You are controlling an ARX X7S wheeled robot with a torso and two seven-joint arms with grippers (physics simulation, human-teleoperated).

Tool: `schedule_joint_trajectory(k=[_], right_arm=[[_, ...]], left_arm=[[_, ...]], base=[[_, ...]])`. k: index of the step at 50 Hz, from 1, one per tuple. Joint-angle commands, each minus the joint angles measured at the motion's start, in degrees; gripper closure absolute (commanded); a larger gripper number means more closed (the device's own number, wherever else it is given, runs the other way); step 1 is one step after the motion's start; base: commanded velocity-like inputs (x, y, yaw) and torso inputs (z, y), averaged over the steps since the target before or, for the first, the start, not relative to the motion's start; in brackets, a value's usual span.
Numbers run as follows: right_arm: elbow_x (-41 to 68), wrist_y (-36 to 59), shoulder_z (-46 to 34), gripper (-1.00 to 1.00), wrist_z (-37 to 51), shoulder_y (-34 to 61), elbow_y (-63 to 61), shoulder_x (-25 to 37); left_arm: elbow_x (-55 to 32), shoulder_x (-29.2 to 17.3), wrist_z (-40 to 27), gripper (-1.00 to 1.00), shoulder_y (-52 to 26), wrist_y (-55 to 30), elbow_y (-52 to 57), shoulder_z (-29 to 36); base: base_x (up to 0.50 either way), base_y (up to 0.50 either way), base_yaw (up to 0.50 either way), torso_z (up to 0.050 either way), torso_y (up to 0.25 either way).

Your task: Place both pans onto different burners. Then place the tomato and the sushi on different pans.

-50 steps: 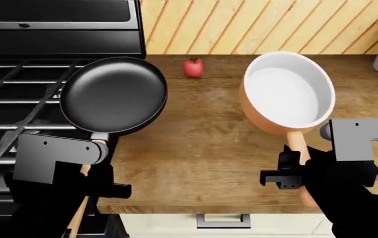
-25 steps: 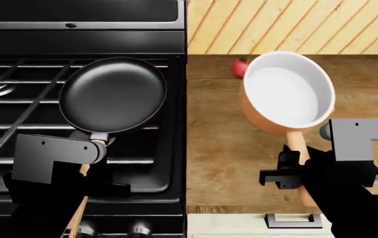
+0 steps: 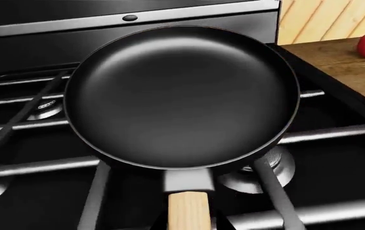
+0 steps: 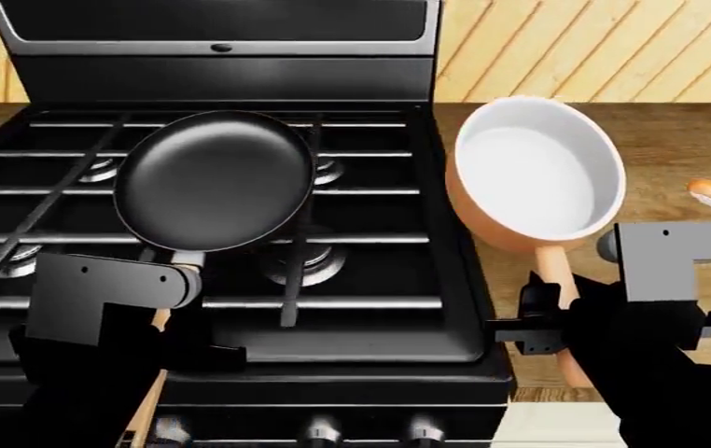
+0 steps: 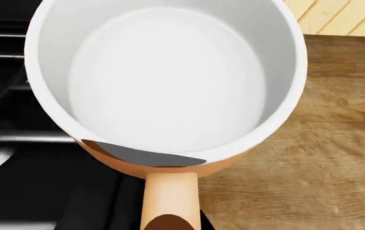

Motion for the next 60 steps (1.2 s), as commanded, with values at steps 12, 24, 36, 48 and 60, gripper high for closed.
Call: schedule_joint_trajectory(k=[12, 24, 36, 48, 60], right_arm=[[-1.9, -0.3, 0.6, 1.0, -0.7, 2.5, 0.0, -0.1], [-1.6, -0.6, 0.2, 1.0, -0.5, 2.6, -0.3, 0.0], [-1.9, 0.0, -1.9, 1.0, -0.7, 4.6, 1.3, -1.1], [-0.3, 1.4, -4.2, 1.0, -0.7, 9.1, 6.1, -1.2], [-1.5, 5.1, -8.2, 1.0, -1.0, 13.7, 12.6, -0.8]], left_arm=[[1.5, -0.6, -1.7, 1.0, -1.5, 1.3, 0.1, -1.7], [0.5, -1.3, -2.5, 1.0, -1.8, 1.6, 0.0, -1.6], [1.2, -1.9, -2.0, 1.0, -1.6, 2.0, 0.1, -1.6], [1.8, -2.0, -1.5, 1.0, -1.7, 2.4, -0.1, -1.3], [-0.2, -2.4, -2.8, 1.0, -3.7, 2.4, -0.8, -0.6]], base=[[0.0, 0.5, 0.0, 0.002, 0.004], [0.0, 0.5, 0.0, 0.002, 0.005], [0.0, 0.45, 0.0, 0.002, 0.004], [0.0, 0.0, 0.0, 0.002, 0.004], [0.0, 0.0, 0.0, 0.002, 0.004]])
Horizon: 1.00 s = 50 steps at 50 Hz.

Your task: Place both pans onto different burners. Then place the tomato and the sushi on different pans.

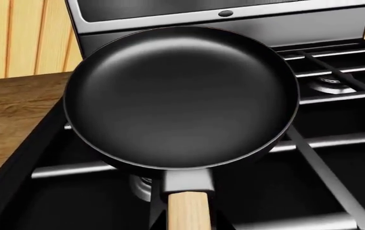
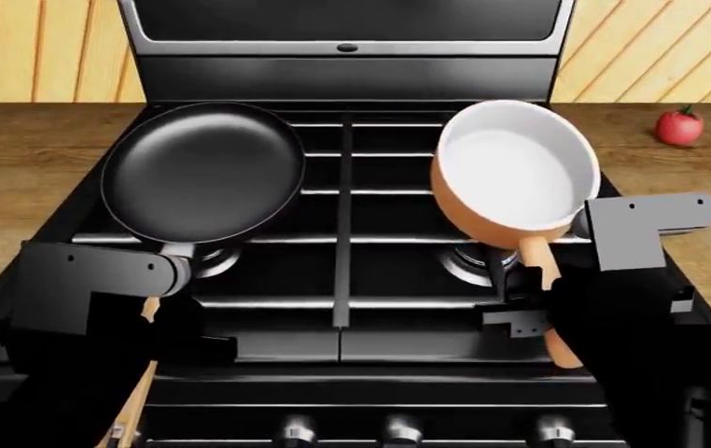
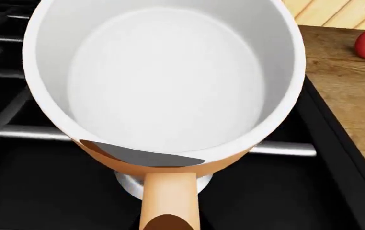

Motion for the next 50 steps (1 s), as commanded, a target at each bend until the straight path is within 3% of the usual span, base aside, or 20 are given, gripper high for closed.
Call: schedule_joint_trajectory(k=[1, 15, 47, 48, 50], right_arm=[[-3.3, 2.9, -1.6, 1.0, -1.3, 5.6, 5.4, 0.0], [-5.7, 4.1, -4.2, 1.0, -3.5, 7.9, 10.4, -1.0], [-3.1, 3.5, -4.1, 1.0, -2.7, 5.8, 7.8, 1.0], [-3.1, 3.6, -4.2, -1.0, -2.8, 6.0, 7.9, 0.9], [-3.2, 3.6, -4.5, -1.0, -3.0, 6.1, 8.0, 0.7]], left_arm=[[1.0, 0.0, -2.1, 1.0, -2.5, 0.7, 0.0, -1.2], [1.1, -0.2, -1.5, 1.0, -2.2, 1.2, -0.6, -1.0], [1.7, -0.9, -1.2, 1.0, -1.2, 2.4, -0.4, -0.9], [1.7, -0.9, -1.2, 1.0, -1.1, 2.4, -0.4, -0.9], [1.8, -1.0, -1.1, 1.0, -0.9, 2.5, -0.4, -1.0]], base=[[0.0, 0.0, 0.0, 0.0, 0.0], [0.0, 0.0, 0.0, 0.001, 0.005], [0.0, 0.0, 0.0, 0.002, 0.005], [0.0, 0.0, 0.0, 0.0, 0.012], [0.0, 0.0, 0.0, 0.0, 0.0]])
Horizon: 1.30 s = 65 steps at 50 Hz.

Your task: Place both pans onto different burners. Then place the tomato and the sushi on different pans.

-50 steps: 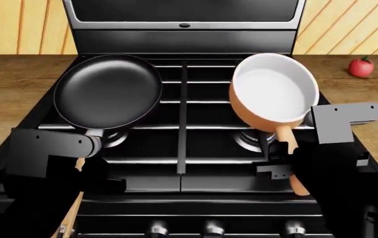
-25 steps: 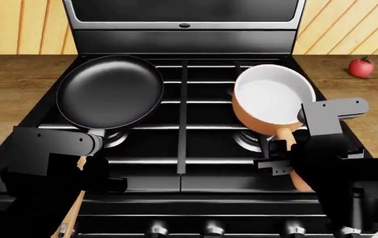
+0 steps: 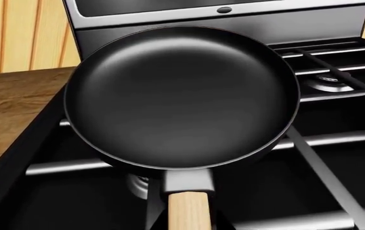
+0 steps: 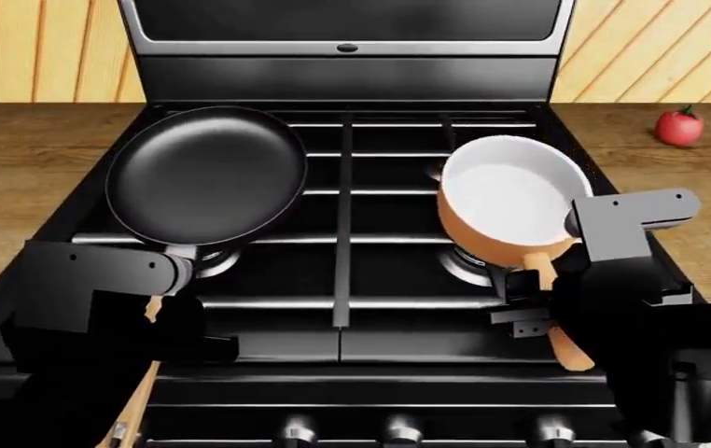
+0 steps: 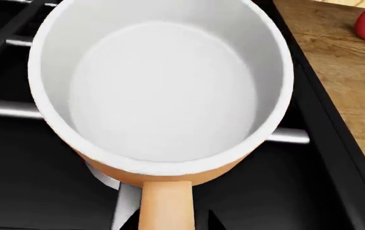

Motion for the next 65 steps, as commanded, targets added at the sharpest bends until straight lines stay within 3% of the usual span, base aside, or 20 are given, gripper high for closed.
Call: schedule_joint_trajectory(k=[1, 15, 24, 36, 41, 65], right_arm=[[-2.5, 0.3, 0.5, -1.0, -1.2, 1.8, 0.0, -0.4], [-0.5, 0.0, 0.7, -1.0, 0.2, 2.7, -1.1, 0.1], [7.9, -0.5, 2.3, -1.0, 6.4, 9.2, -5.1, 1.7], [17.0, -2.2, 3.8, -1.0, 12.4, 19.7, -7.3, 5.0], [16.2, -2.6, 4.4, -1.0, 11.6, 18.7, -7.4, 5.3], [11.2, -3.6, 4.5, -1.0, 7.7, 13.9, -7.6, 4.2]], left_arm=[[1.8, -0.4, -1.6, 1.0, -0.9, 1.0, 0.4, -2.2], [2.5, -0.7, -1.0, 1.0, -0.1, 1.6, 0.5, -2.5], [2.8, -1.0, -1.1, 1.0, -1.3, 1.4, 0.0, -1.9], [3.5, -2.3, -0.7, 1.0, -9.4, -1.7, -6.6, 1.3], [9.4, -2.3, 3.4, 1.0, -4.2, 0.6, -7.1, 1.0], [16.6, -1.1, 8.5, 1.0, 4.5, 4.8, -9.2, 2.4]], base=[[0.0, 0.0, 0.0, 0.0, 0.0], [0.0, 0.0, 0.0, 0.001, 0.002], [0.0, 0.0, 0.0, 0.001, 0.002], [0.0, 0.0, 0.0, 0.001, 0.002], [0.0, 0.0, 0.0, 0.0, 0.002], [0.0, 0.0, 0.0, 0.001, 0.002]])
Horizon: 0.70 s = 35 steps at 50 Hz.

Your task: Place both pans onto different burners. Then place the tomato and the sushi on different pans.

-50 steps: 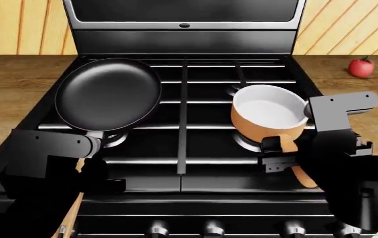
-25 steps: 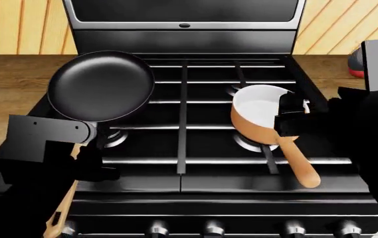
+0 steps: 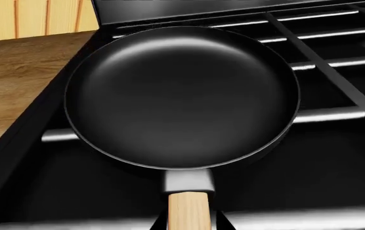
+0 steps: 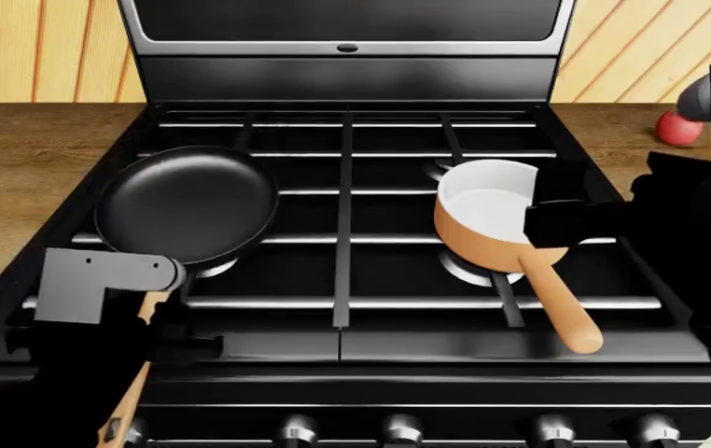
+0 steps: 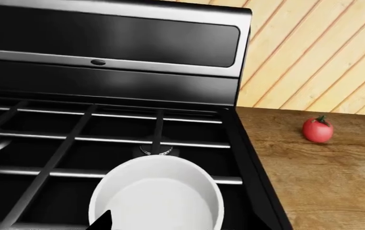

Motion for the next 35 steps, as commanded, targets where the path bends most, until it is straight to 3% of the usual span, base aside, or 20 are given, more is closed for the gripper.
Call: schedule_joint_trajectory(k=[1, 6, 7, 18, 35], right_arm=[[-1.7, -0.3, 0.0, -1.0, -1.4, -1.4, 0.1, -0.3], [-2.1, -0.4, -0.3, -1.0, -1.6, -1.6, 0.3, -0.5], [-2.1, -0.5, -0.3, -1.0, -1.6, -1.6, 0.2, -0.5], [-2.4, -1.0, -0.4, -1.0, -1.9, -2.1, 0.1, -0.3], [-2.5, -2.7, 0.5, -1.0, -1.8, -2.3, -0.7, -0.2]], left_arm=[[5.3, 0.4, 0.3, 1.0, 1.4, 2.3, -0.7, -1.3], [5.4, 0.6, 0.7, 1.0, 1.9, 2.7, -0.8, -1.3], [5.3, 0.6, 0.7, -1.0, 2.0, 2.7, -0.8, -1.3], [2.5, -0.5, -0.7, -1.0, 0.3, 2.4, 1.0, -2.8], [-22.0, -6.4, -17.1, -1.0, -22.2, -0.7, 8.3, -4.0]], base=[[0.0, 0.0, 0.0, 0.0, 0.0], [0.0, 0.0, 0.0, 0.002, 0.002], [0.0, 0.0, 0.0, 0.0, 0.01], [0.0, 0.0, 0.0, 0.0, 0.0], [0.0, 0.0, 0.0, 0.0, 0.0]])
